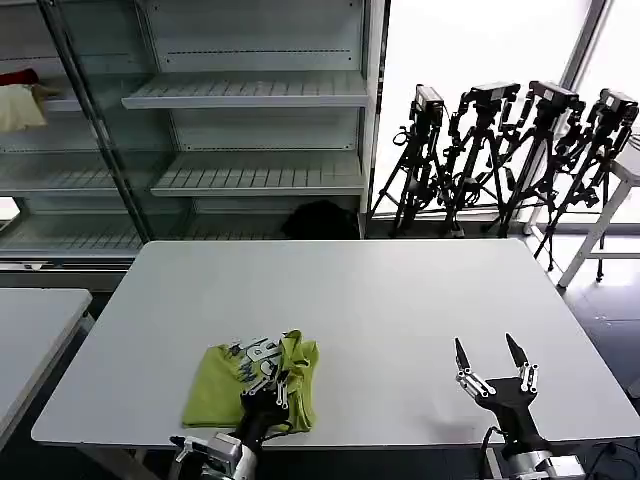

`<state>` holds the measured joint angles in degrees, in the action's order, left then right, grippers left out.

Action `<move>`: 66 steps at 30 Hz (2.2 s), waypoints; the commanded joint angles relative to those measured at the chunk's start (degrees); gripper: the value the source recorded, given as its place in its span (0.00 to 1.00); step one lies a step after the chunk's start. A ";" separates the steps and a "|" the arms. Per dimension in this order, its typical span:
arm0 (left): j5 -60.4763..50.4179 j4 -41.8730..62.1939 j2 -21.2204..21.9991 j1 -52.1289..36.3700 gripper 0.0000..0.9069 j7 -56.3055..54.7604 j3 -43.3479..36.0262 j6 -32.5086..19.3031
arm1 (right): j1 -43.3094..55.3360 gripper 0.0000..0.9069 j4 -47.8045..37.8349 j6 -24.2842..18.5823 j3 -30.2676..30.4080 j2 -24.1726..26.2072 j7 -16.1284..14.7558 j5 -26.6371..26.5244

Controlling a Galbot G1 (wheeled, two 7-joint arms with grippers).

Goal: Fold and organize the clothes.

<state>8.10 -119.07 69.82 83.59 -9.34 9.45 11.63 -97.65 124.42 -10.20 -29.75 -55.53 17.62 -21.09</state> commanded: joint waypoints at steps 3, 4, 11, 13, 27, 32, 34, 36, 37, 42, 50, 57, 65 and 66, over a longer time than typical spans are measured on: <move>-3.65 0.93 0.30 -1.61 1.00 -0.22 -1.59 0.04 | 0.13 1.00 -0.17 -0.03 0.29 -0.25 -0.09 0.30; -3.69 0.70 0.29 -1.57 1.00 -0.23 -1.79 0.05 | 0.13 1.00 -0.18 -0.03 0.29 -0.25 -0.08 0.28; -7.60 -3.11 -0.11 1.22 1.00 -0.03 -4.45 -0.86 | 0.44 1.00 -0.28 -0.01 0.23 -0.29 -0.04 0.27; -8.11 -4.21 -0.06 2.02 1.00 -0.17 -5.68 -0.83 | 0.61 1.00 -0.37 0.02 0.31 -0.35 -0.03 0.30; -5.56 -12.60 -5.75 6.92 1.00 -7.88 2.57 2.48 | 1.18 1.00 -0.61 0.12 0.34 -0.12 0.22 0.16; 12.34 -8.06 -9.30 7.56 1.00 -7.64 19.43 8.61 | 1.32 1.00 -0.96 0.00 0.49 -0.14 0.15 0.15; 15.73 -5.42 -9.47 6.97 1.00 -8.03 22.34 9.13 | 1.44 1.00 -0.95 0.04 0.61 -0.18 0.10 0.18; 18.42 -3.05 -9.27 6.49 1.00 -8.43 23.60 9.69 | 1.54 1.00 -0.97 0.14 0.65 -0.24 0.08 0.22; 19.97 -2.49 -8.91 6.37 1.00 -8.57 23.99 9.97 | 1.60 1.00 -0.94 0.25 0.66 -0.24 0.08 0.25; 22.82 -1.81 -5.85 6.08 1.00 -8.30 22.64 10.96 | 1.60 1.00 -0.87 0.50 0.45 -0.24 0.09 0.32; 26.25 -2.75 -3.34 5.10 1.00 -6.50 21.16 12.48 | 1.52 1.00 -1.13 0.48 0.44 -0.29 0.01 0.40; 28.63 -3.71 -2.17 5.76 1.00 -6.54 21.88 12.26 | 1.54 1.00 -1.47 0.34 0.61 -0.33 -0.03 0.37; 28.44 -3.69 -0.76 6.32 1.00 -6.51 21.22 11.21 | 1.75 1.00 -1.54 0.37 0.84 -0.38 -0.06 0.59; 28.34 -3.65 -0.63 6.38 1.00 -6.44 21.17 11.09 | 1.70 1.00 -1.55 0.36 0.79 -0.32 -0.06 0.57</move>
<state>34.29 -122.70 68.16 89.60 -15.94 30.01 22.81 -95.97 122.85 -9.82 -28.95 -55.83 17.55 -20.51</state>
